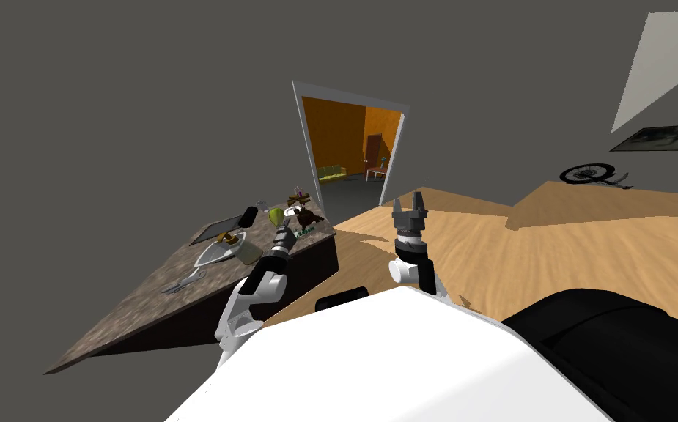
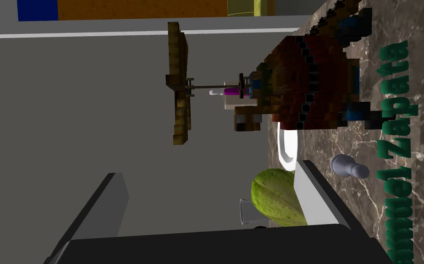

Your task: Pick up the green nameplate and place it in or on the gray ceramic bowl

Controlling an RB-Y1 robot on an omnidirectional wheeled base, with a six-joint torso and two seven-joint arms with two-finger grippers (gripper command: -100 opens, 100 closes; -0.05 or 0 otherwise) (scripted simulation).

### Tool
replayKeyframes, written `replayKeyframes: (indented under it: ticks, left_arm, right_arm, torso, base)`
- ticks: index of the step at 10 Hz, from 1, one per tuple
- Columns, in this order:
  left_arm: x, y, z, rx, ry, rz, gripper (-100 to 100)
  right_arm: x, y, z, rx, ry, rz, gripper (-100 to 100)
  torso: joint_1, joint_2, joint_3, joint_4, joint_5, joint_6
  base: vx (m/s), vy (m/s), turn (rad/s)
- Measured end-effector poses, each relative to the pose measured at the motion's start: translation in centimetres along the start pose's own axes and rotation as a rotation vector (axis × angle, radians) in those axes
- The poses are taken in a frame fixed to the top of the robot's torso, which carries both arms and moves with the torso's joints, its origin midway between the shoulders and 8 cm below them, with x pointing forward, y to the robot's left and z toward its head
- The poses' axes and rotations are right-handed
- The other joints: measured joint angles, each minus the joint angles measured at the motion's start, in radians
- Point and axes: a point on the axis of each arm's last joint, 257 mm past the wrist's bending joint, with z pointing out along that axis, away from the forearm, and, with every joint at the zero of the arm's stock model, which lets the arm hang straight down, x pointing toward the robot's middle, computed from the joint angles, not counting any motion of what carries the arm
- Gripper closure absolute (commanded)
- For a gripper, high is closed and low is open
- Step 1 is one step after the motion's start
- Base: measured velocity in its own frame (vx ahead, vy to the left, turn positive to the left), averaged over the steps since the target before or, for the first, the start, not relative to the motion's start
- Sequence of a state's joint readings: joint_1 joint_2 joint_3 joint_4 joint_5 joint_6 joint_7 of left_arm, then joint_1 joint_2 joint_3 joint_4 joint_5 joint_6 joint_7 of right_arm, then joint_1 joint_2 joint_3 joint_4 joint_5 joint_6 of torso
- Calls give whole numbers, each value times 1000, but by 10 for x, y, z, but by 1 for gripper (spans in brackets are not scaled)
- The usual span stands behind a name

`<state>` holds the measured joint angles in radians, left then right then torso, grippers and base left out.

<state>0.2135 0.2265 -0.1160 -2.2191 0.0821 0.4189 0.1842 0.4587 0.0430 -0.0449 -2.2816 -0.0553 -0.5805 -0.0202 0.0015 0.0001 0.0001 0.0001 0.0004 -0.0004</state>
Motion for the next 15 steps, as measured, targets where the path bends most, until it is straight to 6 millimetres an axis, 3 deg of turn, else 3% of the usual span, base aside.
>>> replayKeyframes:
  ticks: [15]
  left_arm:
    - [-9,60,13,-317,-26,26,-100]
  right_arm:
    - [0,0,0,0,0,0,0]
  torso:
    - [0,-1,-1,0,0,0]
  base:
    - [-2,17,-54]
